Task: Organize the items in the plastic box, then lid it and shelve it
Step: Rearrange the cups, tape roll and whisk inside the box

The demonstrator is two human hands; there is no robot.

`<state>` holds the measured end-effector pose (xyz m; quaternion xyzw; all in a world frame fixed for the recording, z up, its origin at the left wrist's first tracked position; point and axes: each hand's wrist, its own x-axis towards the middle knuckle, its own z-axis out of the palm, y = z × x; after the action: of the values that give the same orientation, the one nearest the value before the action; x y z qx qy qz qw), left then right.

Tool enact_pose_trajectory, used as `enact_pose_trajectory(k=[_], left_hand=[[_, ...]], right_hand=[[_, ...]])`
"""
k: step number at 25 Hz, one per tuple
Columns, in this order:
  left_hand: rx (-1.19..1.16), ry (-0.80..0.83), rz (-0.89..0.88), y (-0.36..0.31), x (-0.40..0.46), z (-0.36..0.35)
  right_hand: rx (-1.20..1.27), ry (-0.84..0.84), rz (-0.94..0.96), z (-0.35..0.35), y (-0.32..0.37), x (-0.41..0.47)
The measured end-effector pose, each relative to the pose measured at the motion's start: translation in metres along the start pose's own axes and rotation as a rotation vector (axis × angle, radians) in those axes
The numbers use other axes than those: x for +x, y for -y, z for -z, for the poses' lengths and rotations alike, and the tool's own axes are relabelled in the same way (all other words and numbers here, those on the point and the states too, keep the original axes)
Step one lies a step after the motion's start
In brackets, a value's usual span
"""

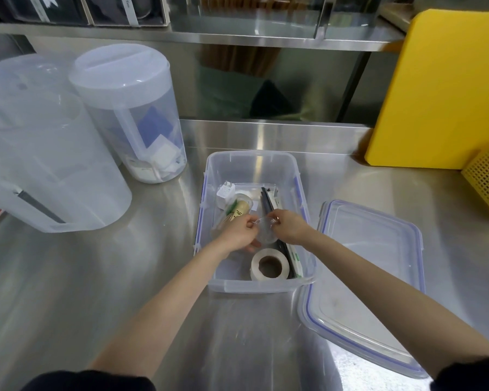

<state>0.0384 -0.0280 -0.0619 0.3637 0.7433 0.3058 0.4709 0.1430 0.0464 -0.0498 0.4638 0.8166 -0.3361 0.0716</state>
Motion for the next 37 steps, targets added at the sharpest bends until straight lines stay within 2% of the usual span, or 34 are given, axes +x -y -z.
enact_pose_trajectory(k=[4, 7, 11, 13, 16, 22, 30, 37], left_hand=[[0.05, 0.002, 0.013, -0.001, -0.002, 0.005], [0.127, -0.055, -0.025, -0.007, -0.005, 0.013], [0.349, -0.226, -0.11, -0.01, 0.0, 0.023], [0.513, -0.246, -0.12, -0.009, 0.007, 0.025], [0.737, -0.193, -0.102, -0.004, 0.016, 0.023], [0.849, -0.167, -0.097, 0.001, 0.022, 0.022], [1.047, 0.006, 0.03, -0.005, -0.013, 0.022], [1.125, -0.009, -0.022, -0.001, -0.03, 0.017]], right_hand=[[-0.059, 0.031, 0.001, -0.004, 0.0, -0.001], [-0.071, 0.006, 0.004, -0.002, 0.002, -0.002], [-0.085, -0.076, 0.051, 0.006, 0.011, 0.004], [-0.088, -0.072, 0.083, 0.011, 0.018, 0.013], [-0.073, -0.018, 0.111, 0.012, 0.027, 0.03], [-0.122, 0.024, 0.178, 0.007, 0.032, 0.054], [-0.345, 0.163, 0.353, -0.002, 0.047, 0.041], [-0.409, 0.204, 0.392, -0.01, 0.045, 0.022]])
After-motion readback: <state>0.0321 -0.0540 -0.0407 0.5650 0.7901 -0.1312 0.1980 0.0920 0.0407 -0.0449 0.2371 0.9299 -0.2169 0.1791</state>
